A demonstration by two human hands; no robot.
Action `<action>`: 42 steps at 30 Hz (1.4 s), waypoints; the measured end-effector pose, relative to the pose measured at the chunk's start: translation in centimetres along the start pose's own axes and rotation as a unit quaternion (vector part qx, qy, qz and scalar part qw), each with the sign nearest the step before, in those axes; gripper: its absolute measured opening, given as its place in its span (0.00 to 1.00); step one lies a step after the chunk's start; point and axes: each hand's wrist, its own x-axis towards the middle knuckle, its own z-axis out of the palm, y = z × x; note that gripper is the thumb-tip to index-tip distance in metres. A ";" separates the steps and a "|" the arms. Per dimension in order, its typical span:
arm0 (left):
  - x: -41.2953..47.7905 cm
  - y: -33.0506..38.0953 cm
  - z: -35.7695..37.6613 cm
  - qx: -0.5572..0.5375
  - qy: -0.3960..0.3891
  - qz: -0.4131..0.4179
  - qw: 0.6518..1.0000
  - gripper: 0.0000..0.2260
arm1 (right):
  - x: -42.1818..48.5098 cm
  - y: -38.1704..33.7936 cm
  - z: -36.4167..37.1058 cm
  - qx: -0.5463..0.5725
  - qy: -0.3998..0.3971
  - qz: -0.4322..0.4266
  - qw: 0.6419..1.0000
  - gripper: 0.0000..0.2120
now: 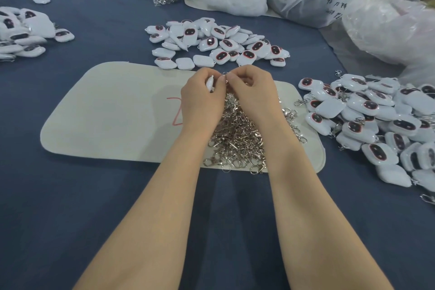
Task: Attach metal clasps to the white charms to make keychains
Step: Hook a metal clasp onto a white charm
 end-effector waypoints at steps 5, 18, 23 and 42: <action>0.0 0.0 0.1 -0.014 0.005 -0.010 1.000 0.03 | 0.0 0.1 0.1 -0.013 -0.003 -0.006 1.000 0.04; -0.1 -0.1 0.3 0.007 -0.018 -0.002 1.000 0.03 | 0.2 0.1 0.4 -0.031 0.014 -0.051 0.998 0.04; -0.1 -0.1 0.2 0.000 -0.011 -0.003 1.000 0.03 | 0.0 0.3 0.4 -0.060 0.010 -0.063 0.996 0.04; 0.1 -0.1 0.3 -0.021 0.002 -0.034 0.999 0.04 | 0.1 0.2 0.0 -0.039 0.013 -0.012 0.999 0.09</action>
